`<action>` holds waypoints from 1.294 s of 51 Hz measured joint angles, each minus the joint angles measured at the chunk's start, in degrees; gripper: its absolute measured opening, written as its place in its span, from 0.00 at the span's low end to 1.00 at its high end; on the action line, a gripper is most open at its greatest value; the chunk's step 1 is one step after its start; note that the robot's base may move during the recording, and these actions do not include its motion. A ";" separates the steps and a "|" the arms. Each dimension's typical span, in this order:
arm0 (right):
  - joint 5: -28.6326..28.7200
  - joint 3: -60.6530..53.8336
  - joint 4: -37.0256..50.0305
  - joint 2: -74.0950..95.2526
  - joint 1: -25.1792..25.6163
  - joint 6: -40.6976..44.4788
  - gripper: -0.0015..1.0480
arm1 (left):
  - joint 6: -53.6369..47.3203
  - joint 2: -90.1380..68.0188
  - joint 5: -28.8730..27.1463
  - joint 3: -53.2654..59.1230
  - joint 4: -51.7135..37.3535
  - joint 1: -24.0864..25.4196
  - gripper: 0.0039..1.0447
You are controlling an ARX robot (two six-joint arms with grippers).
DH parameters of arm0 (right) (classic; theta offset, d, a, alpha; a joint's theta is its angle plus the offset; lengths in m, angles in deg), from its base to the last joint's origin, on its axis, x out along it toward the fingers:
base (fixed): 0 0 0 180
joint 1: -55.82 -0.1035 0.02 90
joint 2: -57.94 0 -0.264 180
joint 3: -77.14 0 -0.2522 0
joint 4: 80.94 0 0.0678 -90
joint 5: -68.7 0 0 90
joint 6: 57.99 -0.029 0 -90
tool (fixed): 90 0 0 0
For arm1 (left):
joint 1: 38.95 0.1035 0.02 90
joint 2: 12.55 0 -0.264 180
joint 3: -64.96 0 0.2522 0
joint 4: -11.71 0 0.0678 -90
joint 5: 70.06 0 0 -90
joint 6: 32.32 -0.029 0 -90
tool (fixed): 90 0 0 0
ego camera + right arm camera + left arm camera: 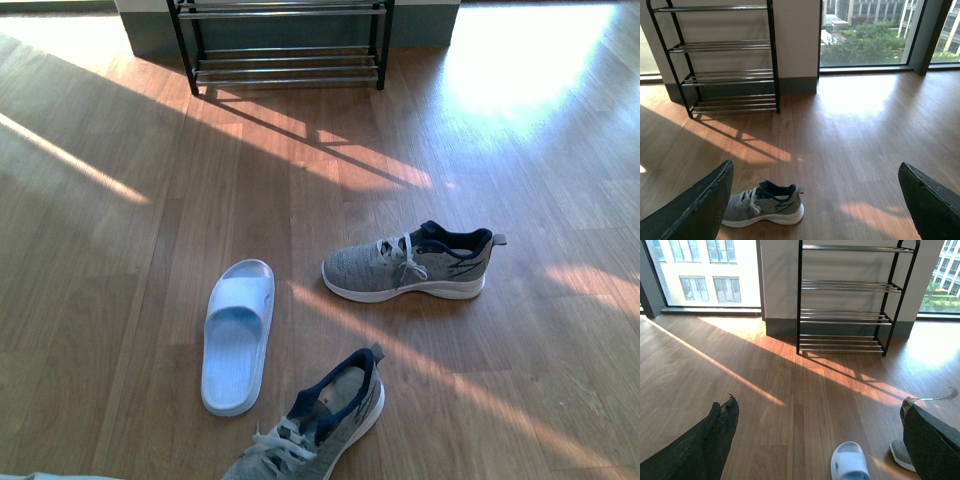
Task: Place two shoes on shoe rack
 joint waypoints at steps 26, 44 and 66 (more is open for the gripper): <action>0.00 0.00 0.00 0.00 0.00 0.00 0.91 | 0.00 0.00 0.00 0.00 0.00 0.00 0.91; 7.23 0.11 0.79 1.29 1.88 -2.51 0.91 | 0.00 0.00 -0.02 0.00 0.00 0.00 0.91; 14.78 17.86 47.19 85.57 -3.87 4.42 0.91 | 0.00 0.00 0.00 0.00 0.00 0.00 0.91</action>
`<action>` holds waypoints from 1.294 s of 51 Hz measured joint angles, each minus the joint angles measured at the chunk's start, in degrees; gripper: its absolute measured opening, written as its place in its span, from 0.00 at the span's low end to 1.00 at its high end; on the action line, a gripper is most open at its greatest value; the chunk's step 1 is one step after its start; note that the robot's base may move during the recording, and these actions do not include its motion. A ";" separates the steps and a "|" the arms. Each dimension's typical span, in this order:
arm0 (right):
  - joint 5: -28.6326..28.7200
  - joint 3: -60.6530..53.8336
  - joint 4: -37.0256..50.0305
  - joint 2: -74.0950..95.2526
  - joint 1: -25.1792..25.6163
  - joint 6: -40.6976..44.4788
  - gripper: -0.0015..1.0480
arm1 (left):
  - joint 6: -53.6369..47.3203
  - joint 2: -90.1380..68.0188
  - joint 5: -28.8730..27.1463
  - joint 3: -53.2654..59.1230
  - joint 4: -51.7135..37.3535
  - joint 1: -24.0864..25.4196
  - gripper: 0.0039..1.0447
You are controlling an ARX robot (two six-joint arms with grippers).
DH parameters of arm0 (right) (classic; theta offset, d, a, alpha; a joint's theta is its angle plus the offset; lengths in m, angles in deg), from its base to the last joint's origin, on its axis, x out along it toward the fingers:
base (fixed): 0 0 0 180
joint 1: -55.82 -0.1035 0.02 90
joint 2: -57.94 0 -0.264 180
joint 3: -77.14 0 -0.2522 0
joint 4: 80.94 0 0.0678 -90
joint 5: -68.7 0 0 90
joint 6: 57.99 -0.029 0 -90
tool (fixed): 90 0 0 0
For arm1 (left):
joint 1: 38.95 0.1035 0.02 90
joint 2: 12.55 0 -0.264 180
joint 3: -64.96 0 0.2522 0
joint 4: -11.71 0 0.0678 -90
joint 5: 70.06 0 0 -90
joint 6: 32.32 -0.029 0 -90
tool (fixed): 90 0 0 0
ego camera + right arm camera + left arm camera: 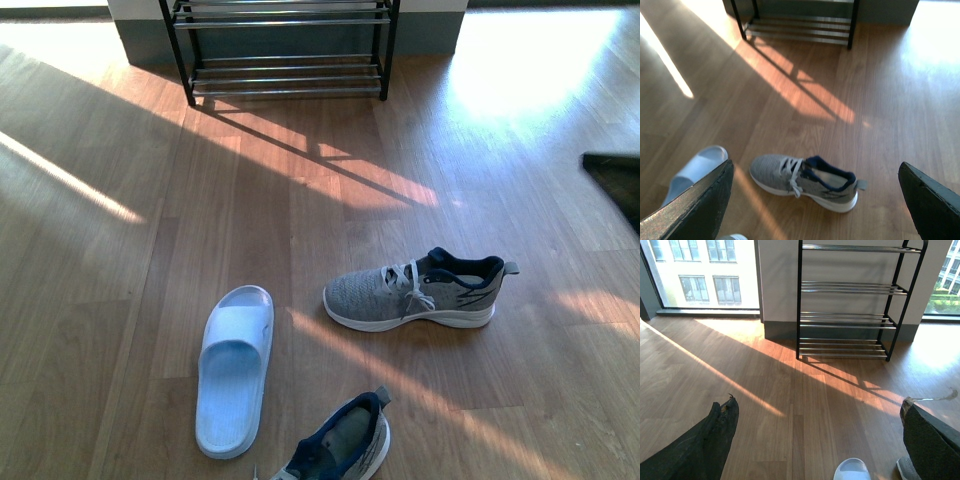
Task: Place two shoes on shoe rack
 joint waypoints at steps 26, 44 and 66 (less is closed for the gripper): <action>-2.60 33.33 -4.22 55.43 -7.02 15.04 0.91 | 0.00 0.00 0.00 0.00 0.00 0.00 0.91; -3.89 52.26 -9.42 70.14 -6.49 16.81 0.91 | 0.00 0.00 0.00 0.00 0.00 0.00 0.91; 0.00 59.06 -18.73 75.06 -3.85 28.81 0.91 | 0.00 0.00 0.00 0.00 0.00 0.00 0.91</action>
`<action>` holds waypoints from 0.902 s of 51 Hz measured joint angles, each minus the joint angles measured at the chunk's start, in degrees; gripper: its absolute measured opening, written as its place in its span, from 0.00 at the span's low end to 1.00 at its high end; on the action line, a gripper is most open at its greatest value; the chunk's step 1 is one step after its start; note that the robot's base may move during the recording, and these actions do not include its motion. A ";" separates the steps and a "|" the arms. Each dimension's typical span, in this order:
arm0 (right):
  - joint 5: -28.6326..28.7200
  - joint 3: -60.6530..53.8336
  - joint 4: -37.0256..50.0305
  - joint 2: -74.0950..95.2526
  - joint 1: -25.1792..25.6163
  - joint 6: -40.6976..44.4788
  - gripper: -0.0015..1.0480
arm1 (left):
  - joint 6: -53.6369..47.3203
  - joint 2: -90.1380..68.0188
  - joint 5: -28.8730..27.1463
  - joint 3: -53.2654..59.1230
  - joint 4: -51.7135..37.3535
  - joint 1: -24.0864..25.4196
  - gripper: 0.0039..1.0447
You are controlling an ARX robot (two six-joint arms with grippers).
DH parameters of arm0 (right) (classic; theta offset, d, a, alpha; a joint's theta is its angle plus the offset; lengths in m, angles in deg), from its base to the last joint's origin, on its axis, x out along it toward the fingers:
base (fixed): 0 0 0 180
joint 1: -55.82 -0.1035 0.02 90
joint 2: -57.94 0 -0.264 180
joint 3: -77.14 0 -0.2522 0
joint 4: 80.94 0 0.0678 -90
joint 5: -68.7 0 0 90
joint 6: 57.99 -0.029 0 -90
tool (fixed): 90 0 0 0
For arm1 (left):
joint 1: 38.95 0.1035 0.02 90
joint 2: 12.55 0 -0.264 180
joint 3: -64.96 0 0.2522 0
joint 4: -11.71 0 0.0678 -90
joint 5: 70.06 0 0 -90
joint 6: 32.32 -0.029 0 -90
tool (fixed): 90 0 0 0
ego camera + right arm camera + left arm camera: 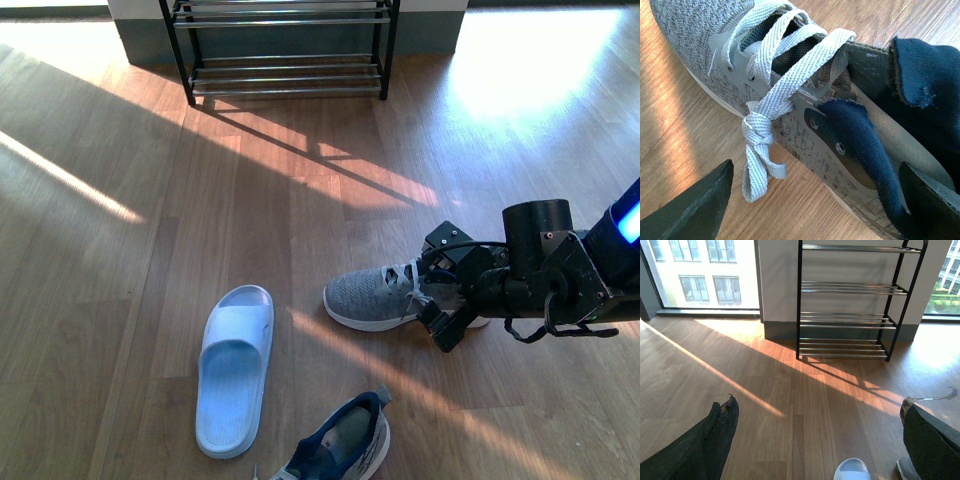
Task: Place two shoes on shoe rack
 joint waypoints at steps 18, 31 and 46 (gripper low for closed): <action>-1.57 4.15 -0.07 3.58 -0.09 4.24 0.45 | 0.00 0.00 0.00 0.02 0.00 0.00 0.91; -0.57 4.52 -0.20 4.17 -1.05 4.44 0.06 | 0.00 0.00 0.00 0.00 0.00 0.00 0.91; -3.08 -3.48 9.33 0.83 -1.81 -13.42 0.02 | 0.00 0.00 0.00 0.00 0.00 0.00 0.91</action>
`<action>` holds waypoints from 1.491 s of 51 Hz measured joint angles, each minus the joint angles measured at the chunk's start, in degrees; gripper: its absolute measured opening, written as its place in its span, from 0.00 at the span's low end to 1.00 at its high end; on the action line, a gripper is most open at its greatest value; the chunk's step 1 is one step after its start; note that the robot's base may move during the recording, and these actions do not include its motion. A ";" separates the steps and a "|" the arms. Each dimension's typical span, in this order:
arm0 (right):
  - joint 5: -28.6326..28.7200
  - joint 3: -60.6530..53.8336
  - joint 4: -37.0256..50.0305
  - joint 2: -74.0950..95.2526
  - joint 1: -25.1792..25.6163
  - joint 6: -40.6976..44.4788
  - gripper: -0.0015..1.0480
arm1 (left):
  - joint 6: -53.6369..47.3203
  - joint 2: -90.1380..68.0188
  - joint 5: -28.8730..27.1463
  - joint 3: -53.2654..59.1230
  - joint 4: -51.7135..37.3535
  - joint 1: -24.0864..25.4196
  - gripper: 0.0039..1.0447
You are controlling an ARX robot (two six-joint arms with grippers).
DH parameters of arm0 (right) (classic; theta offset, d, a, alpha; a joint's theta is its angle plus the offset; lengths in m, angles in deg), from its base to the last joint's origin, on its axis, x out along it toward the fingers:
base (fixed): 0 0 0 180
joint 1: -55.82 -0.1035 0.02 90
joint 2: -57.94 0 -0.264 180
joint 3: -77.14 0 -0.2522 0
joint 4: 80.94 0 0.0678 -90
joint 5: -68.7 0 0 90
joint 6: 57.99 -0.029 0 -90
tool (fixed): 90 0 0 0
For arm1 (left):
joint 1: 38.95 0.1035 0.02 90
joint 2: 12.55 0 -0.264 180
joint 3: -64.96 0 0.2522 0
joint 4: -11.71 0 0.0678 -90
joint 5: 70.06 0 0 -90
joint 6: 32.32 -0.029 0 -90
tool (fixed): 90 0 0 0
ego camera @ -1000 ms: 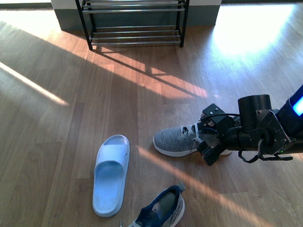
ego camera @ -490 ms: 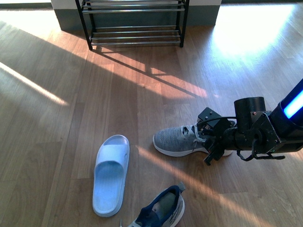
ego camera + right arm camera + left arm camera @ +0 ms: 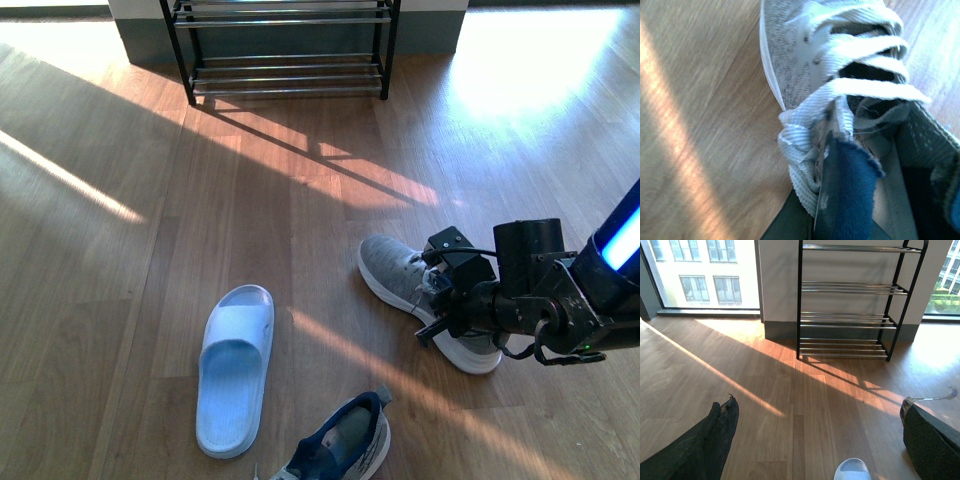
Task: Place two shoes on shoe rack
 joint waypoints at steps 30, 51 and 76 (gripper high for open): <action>-6.51 -43.95 17.31 -52.15 4.37 -22.67 0.02 | 0.00 0.00 0.00 0.00 0.00 0.00 0.91; -6.40 -53.42 8.76 -75.56 4.76 -25.73 0.02 | 0.00 0.00 0.00 0.00 0.00 0.02 0.91; -5.90 -53.44 8.72 -75.56 4.57 -26.10 0.02 | 0.00 0.00 -0.17 0.00 0.00 0.02 0.91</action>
